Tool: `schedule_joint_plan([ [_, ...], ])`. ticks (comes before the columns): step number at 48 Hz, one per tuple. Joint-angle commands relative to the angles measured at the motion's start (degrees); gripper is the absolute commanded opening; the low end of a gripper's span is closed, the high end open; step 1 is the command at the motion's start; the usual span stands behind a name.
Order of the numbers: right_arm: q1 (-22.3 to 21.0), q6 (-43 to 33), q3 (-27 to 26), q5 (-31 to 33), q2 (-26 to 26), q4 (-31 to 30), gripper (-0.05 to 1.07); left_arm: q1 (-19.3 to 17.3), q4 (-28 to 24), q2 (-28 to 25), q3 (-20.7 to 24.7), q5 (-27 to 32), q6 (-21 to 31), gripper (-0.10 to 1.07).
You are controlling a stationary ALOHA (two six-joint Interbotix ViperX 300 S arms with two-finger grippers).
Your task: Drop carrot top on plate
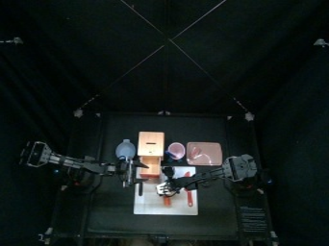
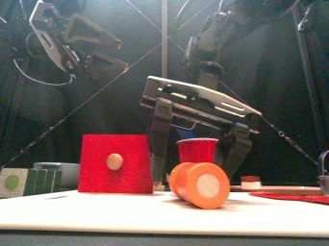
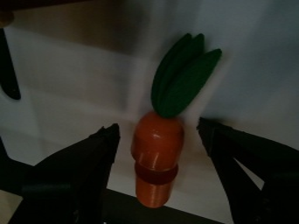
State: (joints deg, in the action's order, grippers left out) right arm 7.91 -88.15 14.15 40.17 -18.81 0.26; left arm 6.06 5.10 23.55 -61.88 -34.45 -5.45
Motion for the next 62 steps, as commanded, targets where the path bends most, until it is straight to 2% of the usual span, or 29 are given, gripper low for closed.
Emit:
schedule_joint_plan([
  [1, 0.09, -0.18, -0.97, 0.18, 0.97, 0.35, 0.95, 0.53, -0.44, 0.0, 0.7, -0.97, -0.09, 0.93],
  [18, 0.26, 0.0, -1.41, 0.35, 1.23, 0.53, 0.71, 1.14, -0.7, 0.0, 0.62, -1.49, -0.09, 0.93],
  [26, 0.26, 0.0, -2.02, 2.02, 2.72, -2.29, 0.68, 1.32, -0.62, 0.0, 0.62, -1.49, 0.09, 0.93],
  [37, -0.26, 0.35, -0.53, 8.61, 8.7, -8.09, 0.68, 2.11, -0.44, 0.0, 0.62, -2.2, 0.26, 0.93],
  [48, -3.08, 1.23, 7.12, 13.97, 17.4, -10.81, 0.68, 3.25, 0.09, 0.0, 0.62, -2.72, 0.35, 0.93],
  [56, -7.47, 1.32, 16.61, 14.85, 26.28, -12.92, 0.68, 3.6, 0.18, 0.0, 0.53, -2.81, 0.35, 0.93],
  [62, -12.74, 1.23, 24.87, 14.59, 32.34, -16.26, 0.68, 3.87, 0.18, 0.0, 0.53, -2.72, 0.35, 0.93],
])
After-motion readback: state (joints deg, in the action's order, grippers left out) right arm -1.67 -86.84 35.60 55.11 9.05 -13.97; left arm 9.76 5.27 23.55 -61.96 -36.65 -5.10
